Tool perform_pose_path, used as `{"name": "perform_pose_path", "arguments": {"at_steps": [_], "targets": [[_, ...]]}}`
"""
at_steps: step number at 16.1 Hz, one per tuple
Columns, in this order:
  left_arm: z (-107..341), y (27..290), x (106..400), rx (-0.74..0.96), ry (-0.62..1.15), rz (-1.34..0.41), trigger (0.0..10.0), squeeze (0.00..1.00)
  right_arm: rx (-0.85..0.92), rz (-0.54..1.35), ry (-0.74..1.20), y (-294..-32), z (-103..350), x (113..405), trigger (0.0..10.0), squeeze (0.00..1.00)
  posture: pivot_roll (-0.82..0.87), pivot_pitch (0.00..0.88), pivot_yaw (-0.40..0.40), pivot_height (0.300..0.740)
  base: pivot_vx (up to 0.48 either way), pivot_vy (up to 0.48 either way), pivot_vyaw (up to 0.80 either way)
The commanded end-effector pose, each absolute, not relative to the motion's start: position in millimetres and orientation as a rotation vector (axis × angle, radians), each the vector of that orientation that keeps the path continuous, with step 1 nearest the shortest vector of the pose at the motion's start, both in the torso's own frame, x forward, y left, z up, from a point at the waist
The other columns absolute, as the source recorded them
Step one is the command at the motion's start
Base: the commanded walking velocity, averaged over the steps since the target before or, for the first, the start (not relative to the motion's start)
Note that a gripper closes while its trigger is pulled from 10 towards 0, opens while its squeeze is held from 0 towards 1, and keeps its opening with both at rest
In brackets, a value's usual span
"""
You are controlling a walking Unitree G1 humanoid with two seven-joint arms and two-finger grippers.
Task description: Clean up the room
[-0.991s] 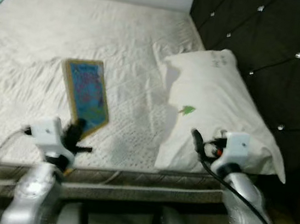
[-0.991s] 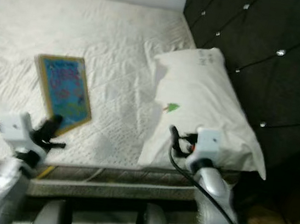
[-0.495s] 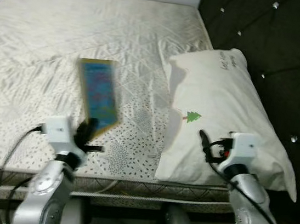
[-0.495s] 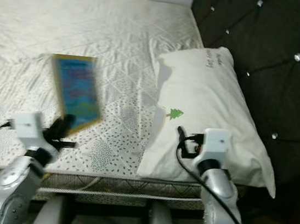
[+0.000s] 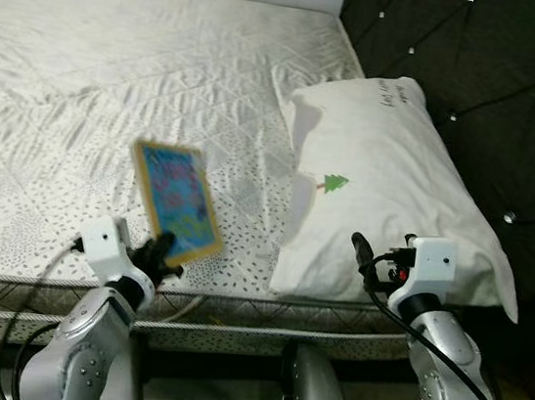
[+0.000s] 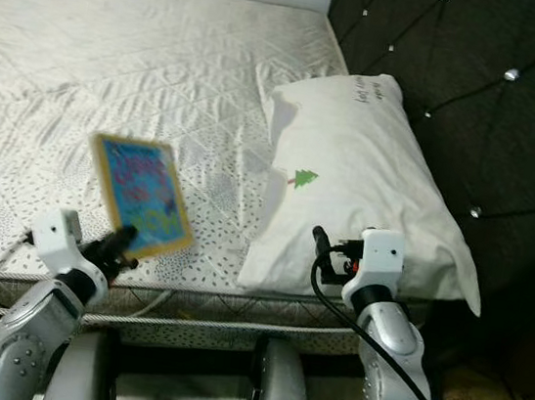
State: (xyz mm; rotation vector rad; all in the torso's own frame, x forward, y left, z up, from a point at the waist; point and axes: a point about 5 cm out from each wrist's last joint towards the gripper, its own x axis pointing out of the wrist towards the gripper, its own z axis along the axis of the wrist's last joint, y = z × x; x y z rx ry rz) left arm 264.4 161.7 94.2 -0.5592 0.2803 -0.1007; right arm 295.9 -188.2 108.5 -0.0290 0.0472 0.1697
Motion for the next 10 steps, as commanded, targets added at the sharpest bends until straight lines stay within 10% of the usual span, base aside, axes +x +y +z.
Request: {"name": "perform_pose_path", "arguments": {"at_steps": [1, 10], "targets": [[102, 156, 266, -0.587, 0.317, -0.198, 10.0, 0.00, -0.050, 0.168, 0.046, -193, 111, 295, 10.0, 0.00, -0.08, 0.112, -0.104, 0.539, 0.000, 0.000, 0.00], [96, 177, 269, -0.620, 0.549, -0.312, 10.0, 0.00, -0.069, 0.177, 0.047, -196, 114, 296, 10.0, 0.00, -0.09, 0.114, -0.118, 0.539, 0.000, 0.000, 0.00]]}}
